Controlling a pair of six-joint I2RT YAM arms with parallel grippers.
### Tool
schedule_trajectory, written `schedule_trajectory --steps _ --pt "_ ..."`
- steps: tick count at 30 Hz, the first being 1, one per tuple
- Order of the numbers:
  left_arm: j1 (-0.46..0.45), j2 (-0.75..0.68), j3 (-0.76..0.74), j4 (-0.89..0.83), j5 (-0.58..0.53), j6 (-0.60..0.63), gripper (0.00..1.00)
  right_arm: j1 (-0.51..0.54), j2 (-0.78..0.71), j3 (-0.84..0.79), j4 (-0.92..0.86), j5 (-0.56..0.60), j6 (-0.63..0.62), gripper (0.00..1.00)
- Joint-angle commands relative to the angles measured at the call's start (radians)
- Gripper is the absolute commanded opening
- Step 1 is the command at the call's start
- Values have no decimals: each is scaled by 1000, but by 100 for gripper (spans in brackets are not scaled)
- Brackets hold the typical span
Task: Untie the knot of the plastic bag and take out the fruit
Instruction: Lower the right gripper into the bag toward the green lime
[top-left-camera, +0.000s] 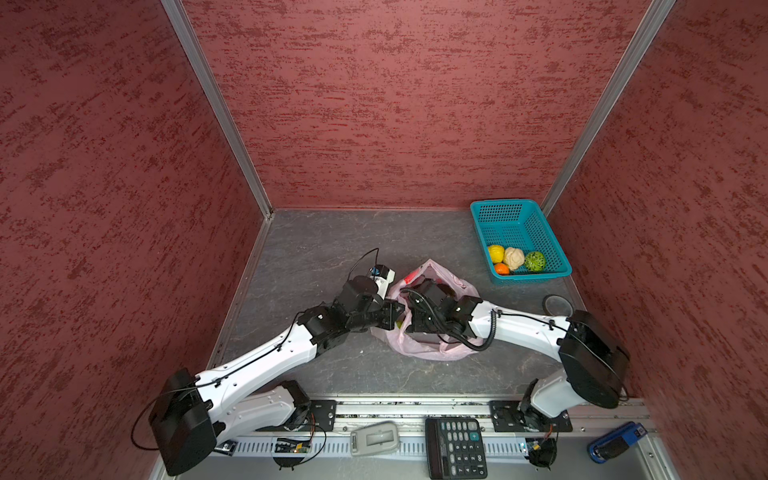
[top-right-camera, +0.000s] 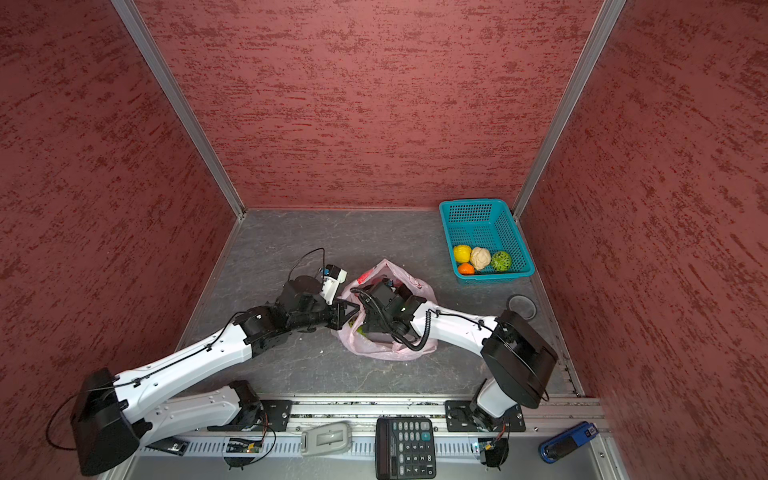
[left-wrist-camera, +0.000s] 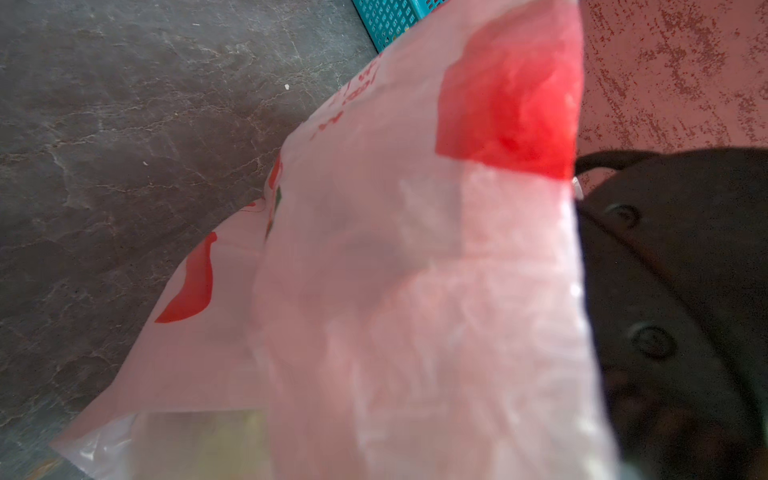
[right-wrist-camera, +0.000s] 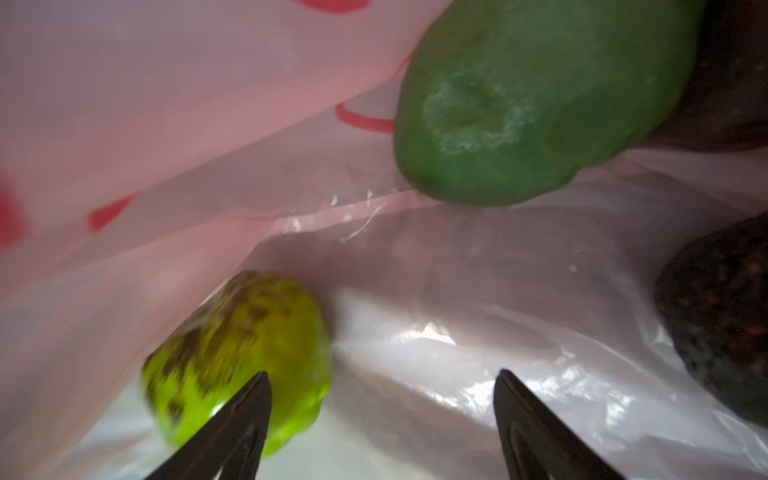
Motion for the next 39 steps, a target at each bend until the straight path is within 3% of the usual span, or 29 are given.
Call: schedule_trajectory --steps 1,14,30,39 --pt "-17 9 15 28 11 8 0 -14 -11 13 63 120 107 81" --pt "-61 18 -16 44 -3 -10 0 -99 -4 -15 176 230 225 80" --pt "-64 28 -11 45 -5 -8 0 -133 145 16 241 195 242 83" --pt "-65 22 -15 40 -12 -8 0 -133 160 33 247 195 206 56"
